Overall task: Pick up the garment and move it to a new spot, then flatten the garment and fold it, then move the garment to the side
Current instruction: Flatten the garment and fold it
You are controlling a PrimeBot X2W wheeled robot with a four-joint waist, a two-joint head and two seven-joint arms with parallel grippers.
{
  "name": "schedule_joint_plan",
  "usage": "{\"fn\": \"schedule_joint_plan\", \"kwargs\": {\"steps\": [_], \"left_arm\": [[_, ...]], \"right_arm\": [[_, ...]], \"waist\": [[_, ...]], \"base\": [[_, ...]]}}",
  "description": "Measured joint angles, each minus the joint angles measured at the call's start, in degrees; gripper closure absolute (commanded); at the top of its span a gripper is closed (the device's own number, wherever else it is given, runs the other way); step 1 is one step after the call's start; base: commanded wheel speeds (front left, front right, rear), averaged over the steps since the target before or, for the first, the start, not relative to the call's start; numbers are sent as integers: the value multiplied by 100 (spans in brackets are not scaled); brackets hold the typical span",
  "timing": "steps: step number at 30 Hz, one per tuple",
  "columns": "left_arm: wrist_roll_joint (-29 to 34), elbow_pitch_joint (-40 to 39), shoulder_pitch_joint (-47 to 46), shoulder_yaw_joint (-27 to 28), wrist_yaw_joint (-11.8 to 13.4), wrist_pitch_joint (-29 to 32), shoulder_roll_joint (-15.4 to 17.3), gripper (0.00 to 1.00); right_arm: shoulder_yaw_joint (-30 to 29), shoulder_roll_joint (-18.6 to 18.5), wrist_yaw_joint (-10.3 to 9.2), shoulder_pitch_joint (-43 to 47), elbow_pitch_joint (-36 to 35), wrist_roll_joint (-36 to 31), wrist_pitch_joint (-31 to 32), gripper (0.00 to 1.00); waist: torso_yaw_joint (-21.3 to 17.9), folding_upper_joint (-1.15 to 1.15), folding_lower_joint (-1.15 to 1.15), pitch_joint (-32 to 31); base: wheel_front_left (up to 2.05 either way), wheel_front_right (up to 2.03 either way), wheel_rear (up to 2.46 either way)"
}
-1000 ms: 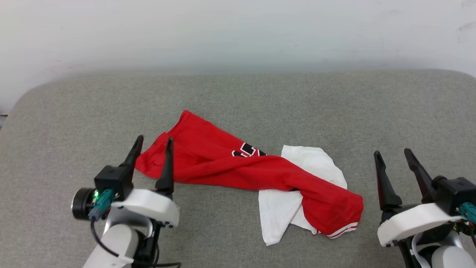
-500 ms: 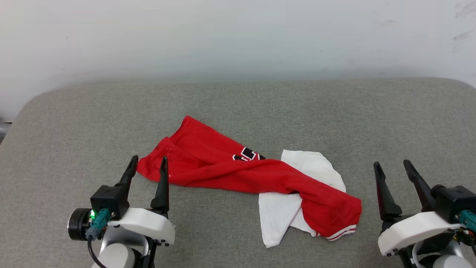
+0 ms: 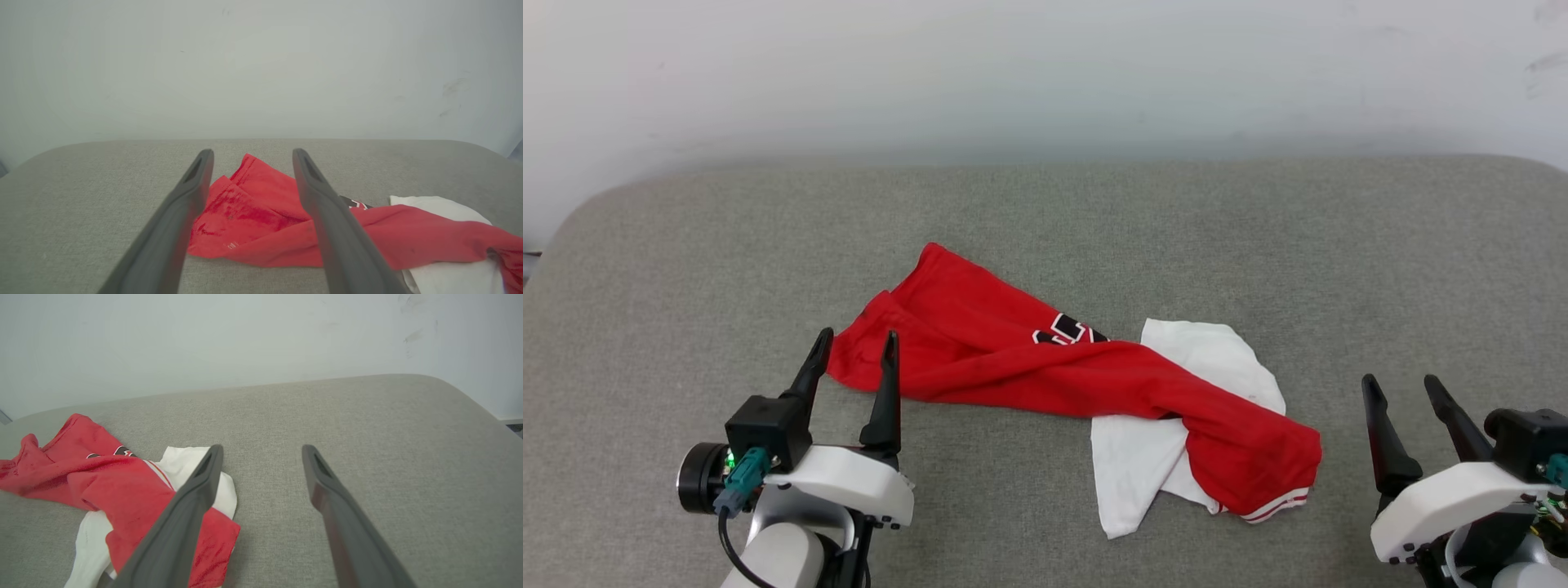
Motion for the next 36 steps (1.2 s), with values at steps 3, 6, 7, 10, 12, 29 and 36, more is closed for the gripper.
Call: {"fn": "schedule_joint_plan", "kwargs": {"steps": [3,6,7,10,12,29,36], "left_arm": [[0,-8,-62,-18,-25,1,-12,0],[12,-26,-179,-38,-55,1,-34,0],[18,-31,-220,-38,-78,1,-38,0],[55,-46,-319,-42,-98,0,-75,0],[76,-66,-382,-42,-125,1,-121,0],[325,-47,-655,172,-416,0,-482,0],[439,34,-626,308,-481,0,-539,0]], "right_arm": [[-82,-1,0,-96,156,49,220,0],[-177,0,0,-375,411,80,710,0],[-192,0,0,-471,500,108,904,0],[-103,-103,0,-792,801,162,1719,0],[54,-254,0,-1022,939,253,2205,0],[1271,-1058,-1,-2450,2323,1020,4052,100],[1358,-1105,2,-2532,2268,1170,3493,100]], "waist": [[18,0,0,79],[58,0,0,230],[74,0,0,286],[135,0,1,451],[189,0,1,556],[626,0,0,1139],[568,0,0,1075]], "base": [[0,0,0],[0,0,0],[0,0,0],[0,0,0],[0,0,0],[0,0,0],[0,0,0]]}}
